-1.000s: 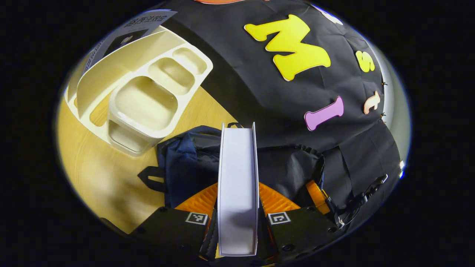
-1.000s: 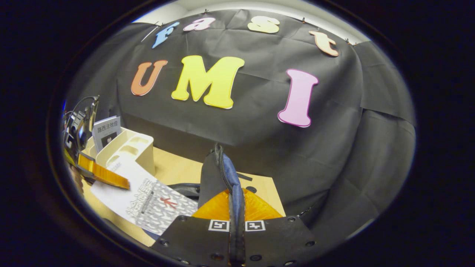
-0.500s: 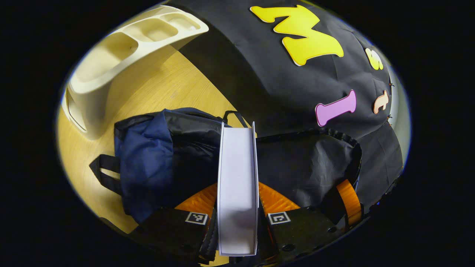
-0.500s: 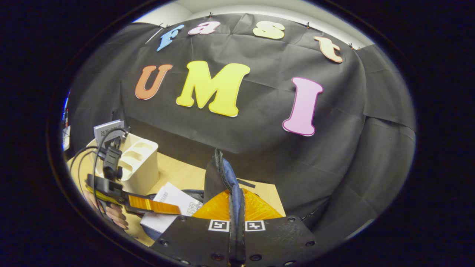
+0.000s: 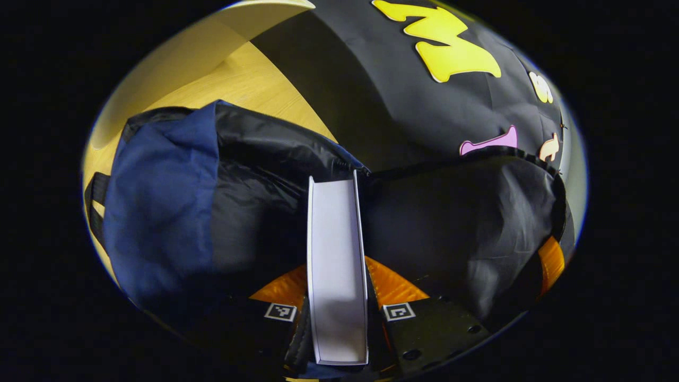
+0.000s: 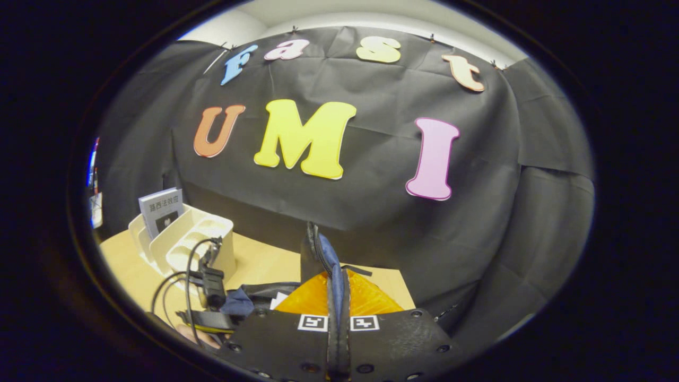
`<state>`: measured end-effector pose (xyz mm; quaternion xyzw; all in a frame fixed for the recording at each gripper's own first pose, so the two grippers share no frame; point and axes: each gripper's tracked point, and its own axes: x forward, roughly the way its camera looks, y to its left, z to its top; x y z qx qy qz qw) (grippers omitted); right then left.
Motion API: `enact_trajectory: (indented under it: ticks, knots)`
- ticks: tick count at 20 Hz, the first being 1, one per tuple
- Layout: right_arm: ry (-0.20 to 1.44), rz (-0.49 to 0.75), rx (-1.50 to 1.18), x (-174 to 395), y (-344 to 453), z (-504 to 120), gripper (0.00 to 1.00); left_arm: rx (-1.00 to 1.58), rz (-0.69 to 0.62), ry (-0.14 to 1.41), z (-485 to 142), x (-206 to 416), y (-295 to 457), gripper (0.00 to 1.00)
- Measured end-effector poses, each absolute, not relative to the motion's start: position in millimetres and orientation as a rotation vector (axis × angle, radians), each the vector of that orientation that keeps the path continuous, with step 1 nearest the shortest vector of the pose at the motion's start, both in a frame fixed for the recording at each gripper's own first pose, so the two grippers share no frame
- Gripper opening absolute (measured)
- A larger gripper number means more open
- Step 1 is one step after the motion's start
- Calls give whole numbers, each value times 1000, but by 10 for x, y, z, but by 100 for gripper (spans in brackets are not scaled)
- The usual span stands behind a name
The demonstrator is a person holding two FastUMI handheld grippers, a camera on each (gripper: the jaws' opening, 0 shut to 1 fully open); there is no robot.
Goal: Open the schoolbag, grab two books from the bookshelf and put them into the schoolbag.
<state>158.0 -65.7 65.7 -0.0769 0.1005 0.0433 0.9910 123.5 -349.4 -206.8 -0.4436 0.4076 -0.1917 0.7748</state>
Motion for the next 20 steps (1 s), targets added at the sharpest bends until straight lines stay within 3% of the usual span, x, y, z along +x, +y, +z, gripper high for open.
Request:
enact_trajectory:
  ticks: [6, 9, 15, 17, 20]
  knots:
    - [201, 73, -147, 1549, -661, 570, 0, -824, -395, 888, -2192, 1234, -3487, 50]
    - [207, 56, -144, 1550, -719, 501, 0, -760, -404, 917, -2221, 1179, -3363, 66]
    - [227, 20, -130, 1493, -826, 361, 0, -524, -355, 890, -2224, 1115, -2883, 77]
    - [228, 11, -136, 1461, -820, 333, 0, -486, -359, 895, -2207, 1039, -2773, 87]
    - [226, 3, -145, 1404, -796, 287, 0, -424, -374, 867, -2059, 880, -2581, 88]
